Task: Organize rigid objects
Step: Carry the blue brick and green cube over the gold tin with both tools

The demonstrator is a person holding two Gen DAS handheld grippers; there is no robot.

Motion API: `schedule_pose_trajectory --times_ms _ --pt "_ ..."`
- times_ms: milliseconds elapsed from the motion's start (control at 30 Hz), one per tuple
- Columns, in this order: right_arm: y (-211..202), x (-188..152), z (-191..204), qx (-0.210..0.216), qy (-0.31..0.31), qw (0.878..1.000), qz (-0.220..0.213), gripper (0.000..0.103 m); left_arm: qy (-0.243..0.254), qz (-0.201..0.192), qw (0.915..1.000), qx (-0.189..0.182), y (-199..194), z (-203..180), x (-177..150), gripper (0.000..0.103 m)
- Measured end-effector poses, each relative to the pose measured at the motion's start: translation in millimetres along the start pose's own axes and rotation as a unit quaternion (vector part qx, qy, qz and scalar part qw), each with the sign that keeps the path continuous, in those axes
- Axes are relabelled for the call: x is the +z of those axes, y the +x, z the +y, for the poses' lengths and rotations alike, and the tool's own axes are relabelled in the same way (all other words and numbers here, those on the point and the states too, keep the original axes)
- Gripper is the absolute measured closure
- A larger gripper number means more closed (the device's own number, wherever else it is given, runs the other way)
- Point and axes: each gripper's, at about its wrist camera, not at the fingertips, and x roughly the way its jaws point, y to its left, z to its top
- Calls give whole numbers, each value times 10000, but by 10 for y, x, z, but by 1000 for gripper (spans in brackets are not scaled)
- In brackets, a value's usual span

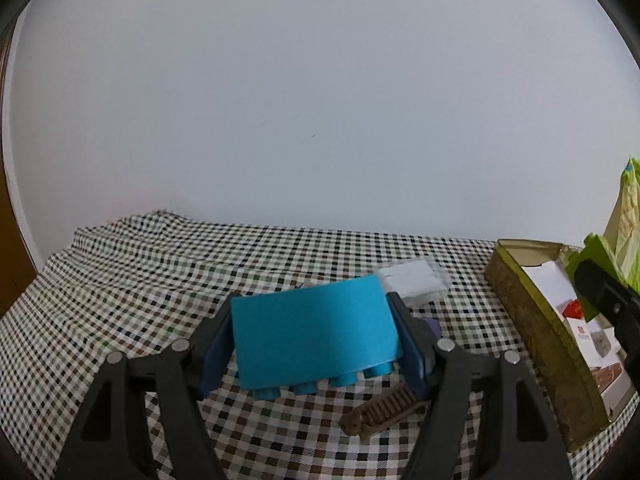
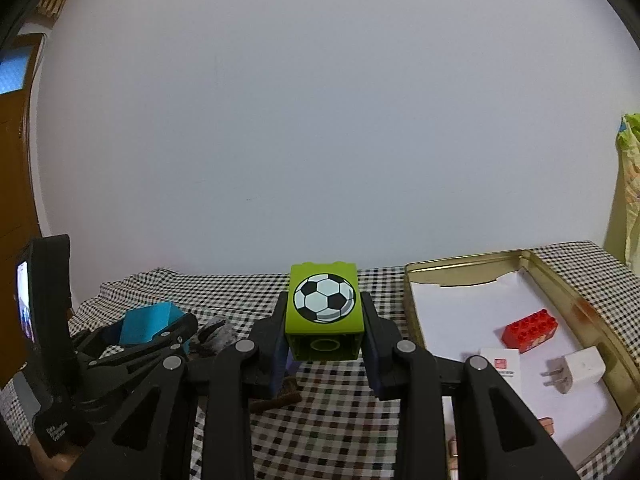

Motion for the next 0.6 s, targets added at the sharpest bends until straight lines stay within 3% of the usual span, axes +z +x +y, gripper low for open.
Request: schedule_pose_trajectory --times_ms 600 --pt "-227 2 -598 -522 19 9985 -173 69 231 95 9996 -142 -69 -410 -96 33"
